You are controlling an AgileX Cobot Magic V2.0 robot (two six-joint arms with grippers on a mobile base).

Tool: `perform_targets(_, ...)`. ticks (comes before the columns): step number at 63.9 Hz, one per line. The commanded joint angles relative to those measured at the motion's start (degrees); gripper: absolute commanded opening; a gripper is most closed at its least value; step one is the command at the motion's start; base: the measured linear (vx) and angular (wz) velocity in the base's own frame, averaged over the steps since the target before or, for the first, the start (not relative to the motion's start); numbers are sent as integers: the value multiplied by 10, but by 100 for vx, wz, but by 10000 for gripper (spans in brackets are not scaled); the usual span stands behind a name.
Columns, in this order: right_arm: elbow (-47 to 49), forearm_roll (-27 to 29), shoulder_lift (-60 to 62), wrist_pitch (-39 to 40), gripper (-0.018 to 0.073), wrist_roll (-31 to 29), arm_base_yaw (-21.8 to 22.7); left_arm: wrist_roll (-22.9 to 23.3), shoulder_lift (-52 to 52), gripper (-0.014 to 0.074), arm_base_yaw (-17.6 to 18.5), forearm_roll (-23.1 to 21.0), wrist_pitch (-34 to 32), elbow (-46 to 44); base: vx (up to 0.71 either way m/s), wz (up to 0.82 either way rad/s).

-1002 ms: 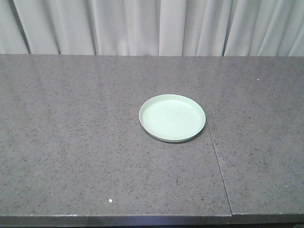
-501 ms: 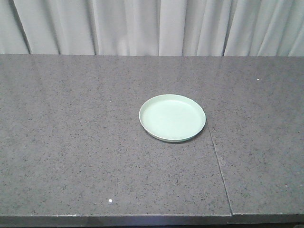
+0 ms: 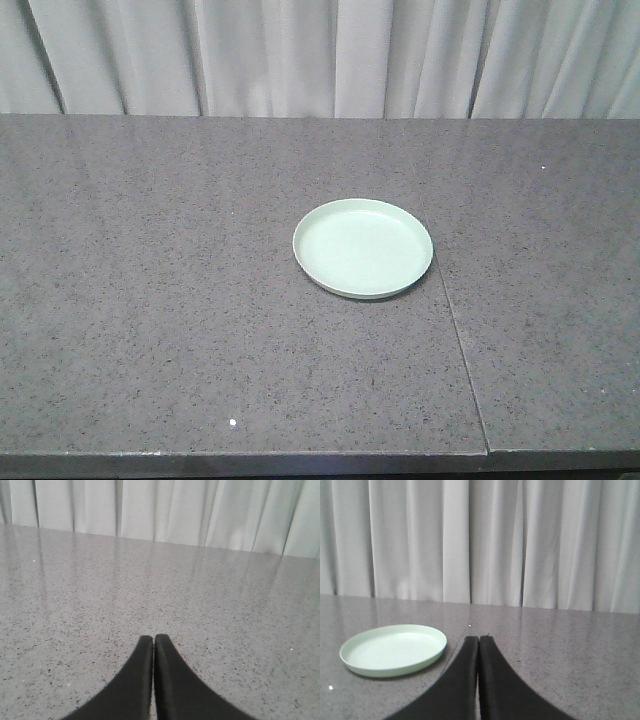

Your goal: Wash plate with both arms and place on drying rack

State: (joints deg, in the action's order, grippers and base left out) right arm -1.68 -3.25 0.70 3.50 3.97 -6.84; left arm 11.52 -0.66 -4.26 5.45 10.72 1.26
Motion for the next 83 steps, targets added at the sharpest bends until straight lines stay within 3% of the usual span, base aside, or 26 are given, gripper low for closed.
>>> perform_targets(1,0,26,2,73,-4,65,2,1,-8,-6,0,-4,-39,-15,0,0)
perform_targets(14,69,39,-3,54,-4,177,2,1,-8,-6,0,-4,-39,-15,0,0)
perform_targets(21,146,39,-35,11,-4,181,2,1,-8,-6,0,-4,-39,-15,0,0)
perform_targets(31,230,32,-100,24,-4,177,2,1,-8,-6,0,-4,-39,-15,0,0)
perform_targets(37,285,5,-154,-49,-1,173,2,1,-8,-6,0,-4,-39,-15,0,0)
perform_targets(43,351,-11,-215,-118,25,125,1,1,-8,-6,0,-4,-39,-15,0,0)
perform_targets(50,424,19,-284,-182,123,23,-2,1,-8,-6,0,-4,-39,-15,0,0)
perform_targets(65,545,208,-440,-328,444,-193,-54,1,-8,-6,0,-4,-39,-15,0,0)
perform_targets(73,601,275,-530,-361,463,-266,-90,1,-8,-6,0,-4,-39,-15,0,0)
perform_targets(83,673,267,-636,-362,451,-287,-141,1,-8,-6,0,-4,-39,-15,0,0)
